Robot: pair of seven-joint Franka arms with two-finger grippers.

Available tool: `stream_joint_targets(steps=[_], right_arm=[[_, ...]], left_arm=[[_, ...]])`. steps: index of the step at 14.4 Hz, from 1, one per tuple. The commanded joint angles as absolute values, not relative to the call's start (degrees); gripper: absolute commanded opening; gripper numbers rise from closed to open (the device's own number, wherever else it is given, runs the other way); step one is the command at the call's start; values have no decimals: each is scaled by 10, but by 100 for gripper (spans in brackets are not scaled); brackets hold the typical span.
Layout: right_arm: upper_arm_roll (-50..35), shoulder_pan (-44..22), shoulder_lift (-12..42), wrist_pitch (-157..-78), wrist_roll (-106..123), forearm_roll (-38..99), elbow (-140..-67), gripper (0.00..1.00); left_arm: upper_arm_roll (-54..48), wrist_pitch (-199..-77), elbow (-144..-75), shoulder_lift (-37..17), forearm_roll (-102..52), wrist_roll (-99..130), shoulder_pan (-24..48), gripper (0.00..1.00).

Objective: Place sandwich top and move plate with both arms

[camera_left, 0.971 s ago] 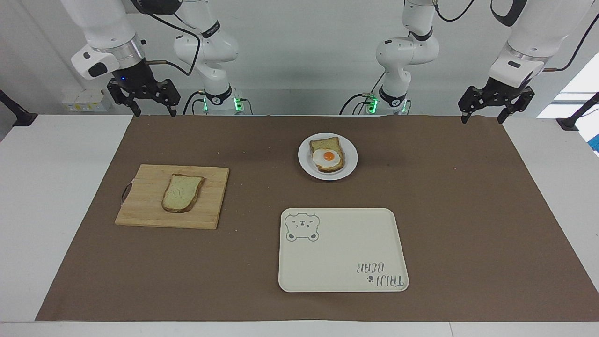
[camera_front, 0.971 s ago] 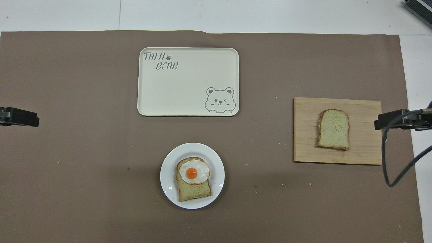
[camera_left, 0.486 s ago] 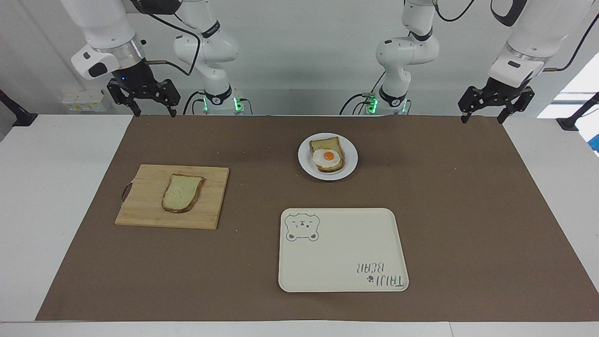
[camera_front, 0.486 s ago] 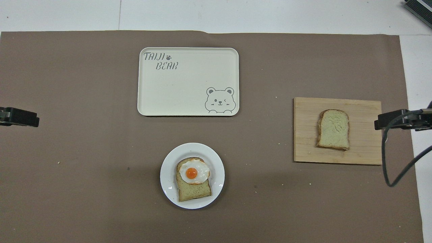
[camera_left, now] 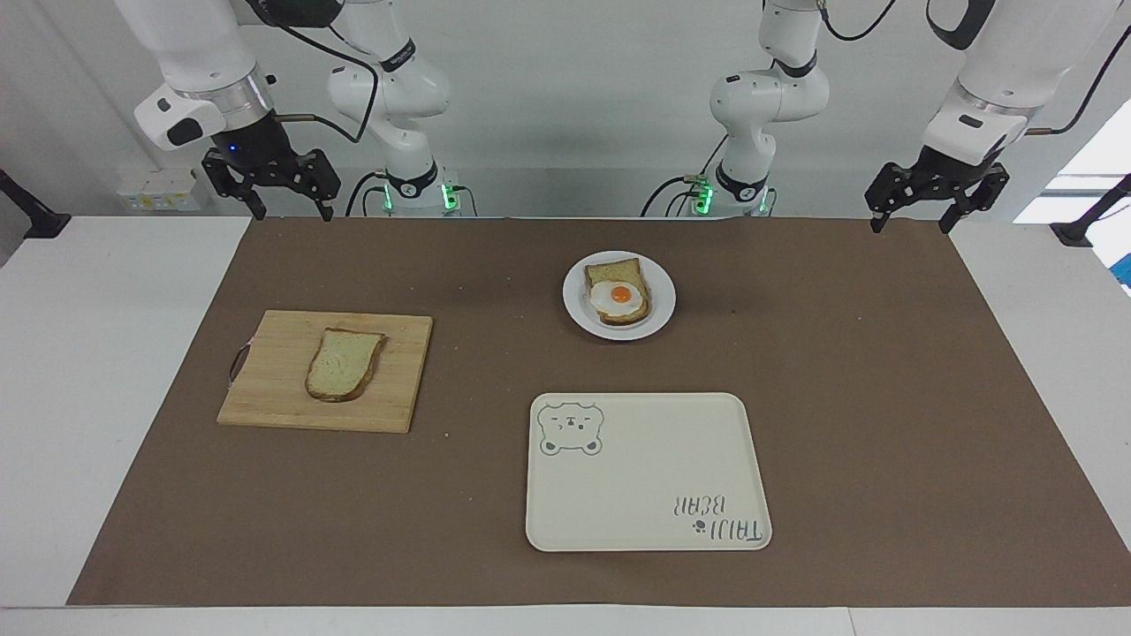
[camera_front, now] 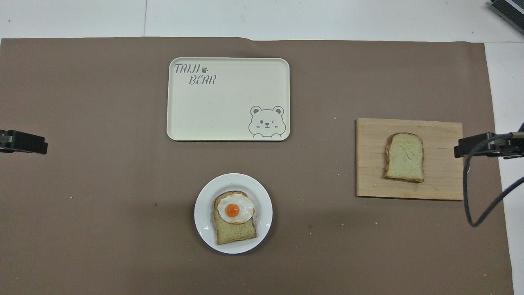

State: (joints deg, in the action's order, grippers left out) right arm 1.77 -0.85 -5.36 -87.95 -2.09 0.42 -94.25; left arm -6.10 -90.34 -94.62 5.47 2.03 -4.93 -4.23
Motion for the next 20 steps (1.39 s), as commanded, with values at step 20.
stream_joint_targets(steps=[20], right_arm=[[13,10,-70,-883,-7,-3,-967,100]], left_arm=[[-67,-910,-960,69,28,-47,-52,100]])
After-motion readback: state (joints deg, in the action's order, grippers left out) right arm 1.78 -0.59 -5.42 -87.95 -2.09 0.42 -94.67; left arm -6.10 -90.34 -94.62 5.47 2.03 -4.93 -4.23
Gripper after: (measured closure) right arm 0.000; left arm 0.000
